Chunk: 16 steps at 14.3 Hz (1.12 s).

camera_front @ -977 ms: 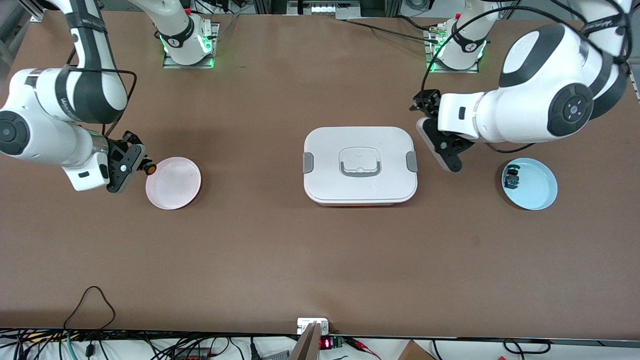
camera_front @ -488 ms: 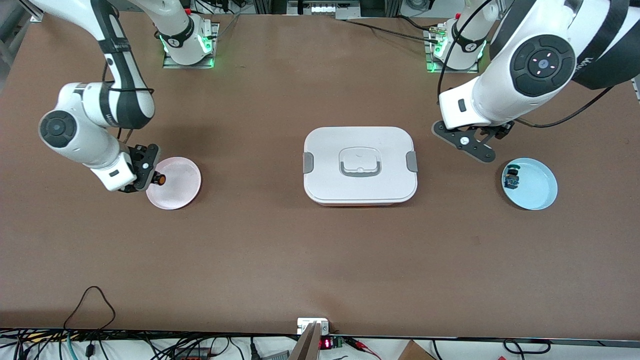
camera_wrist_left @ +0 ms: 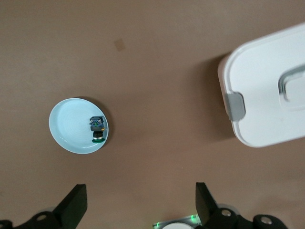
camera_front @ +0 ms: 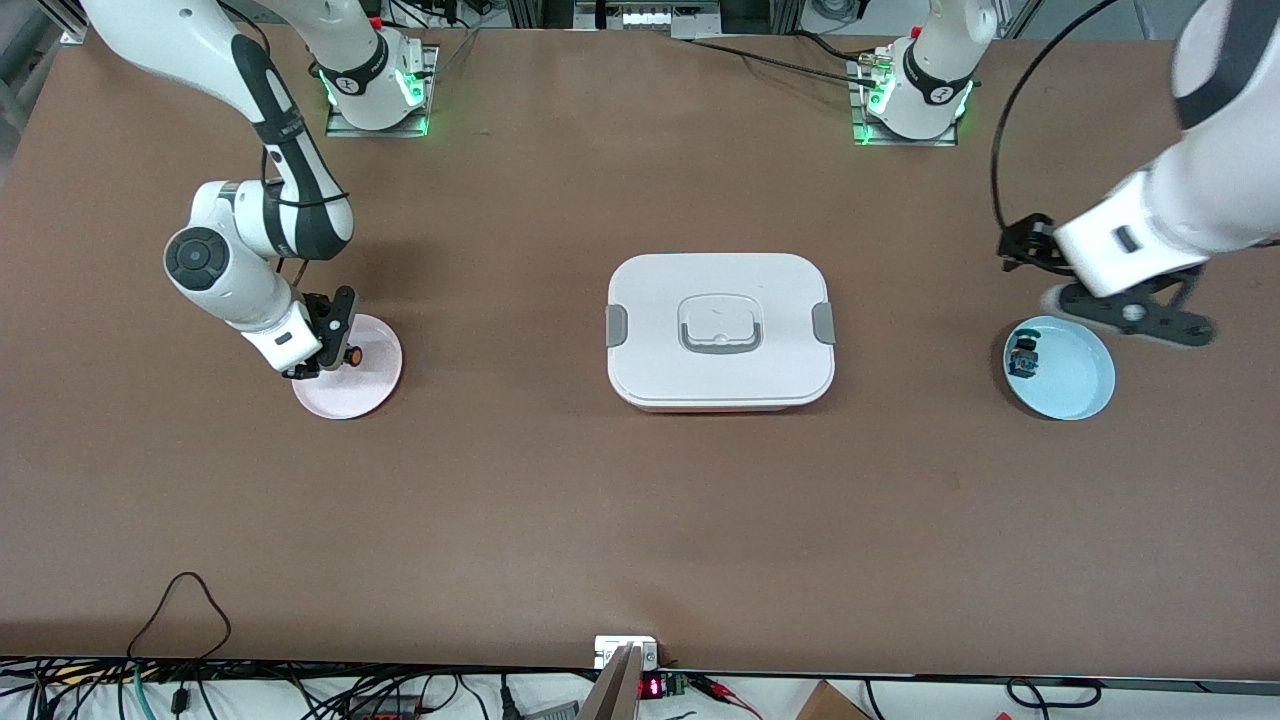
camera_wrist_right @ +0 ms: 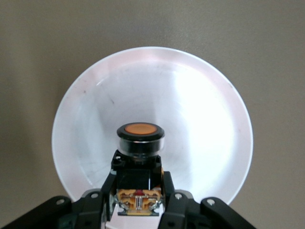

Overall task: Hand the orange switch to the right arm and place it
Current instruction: 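Lower the switch onto the white plate and open the right gripper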

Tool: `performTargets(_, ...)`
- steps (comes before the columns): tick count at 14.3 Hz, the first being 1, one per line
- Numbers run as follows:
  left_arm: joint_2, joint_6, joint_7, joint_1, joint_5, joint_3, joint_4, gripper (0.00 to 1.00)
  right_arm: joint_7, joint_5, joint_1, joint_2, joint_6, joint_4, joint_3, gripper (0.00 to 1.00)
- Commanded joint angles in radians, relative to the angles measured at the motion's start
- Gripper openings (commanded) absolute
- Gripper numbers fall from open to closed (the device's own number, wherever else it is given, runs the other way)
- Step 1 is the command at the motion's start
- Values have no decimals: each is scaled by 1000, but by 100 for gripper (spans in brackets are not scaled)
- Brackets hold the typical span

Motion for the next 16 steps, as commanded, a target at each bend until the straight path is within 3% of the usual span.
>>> performTargets(1, -165, 164, -80, -103, -35, 160, -226, 100, -51, -16, 0, 17, 71, -20, 0, 0)
performTargets(2, -201, 218, -86, -114, -35, 182, -274, 100, -54, -16, 0, 26, 76, -20, 0, 0)
performTargets(3, -222, 253, -86, -117, -35, 203, -302, 100, -47, -14, 0, 26, 74, -20, 0, 28)
performTargets(4, -231, 266, -78, -129, -35, 238, -311, 100, -37, -7, 0, 18, 67, -20, 0, 99)
performTargets(9, -234, 228, -78, -139, -34, 242, -314, 100, -19, 9, -1, -121, -117, 47, 0, 100)
performTargets(14, -228, 220, -84, -129, -32, 228, -301, 100, 192, 16, -1, -176, -471, 306, 0, 100)
performTargets(16, -226, 220, -86, -129, -32, 226, -301, 100, 327, 76, -8, -186, -577, 401, -1, 100)
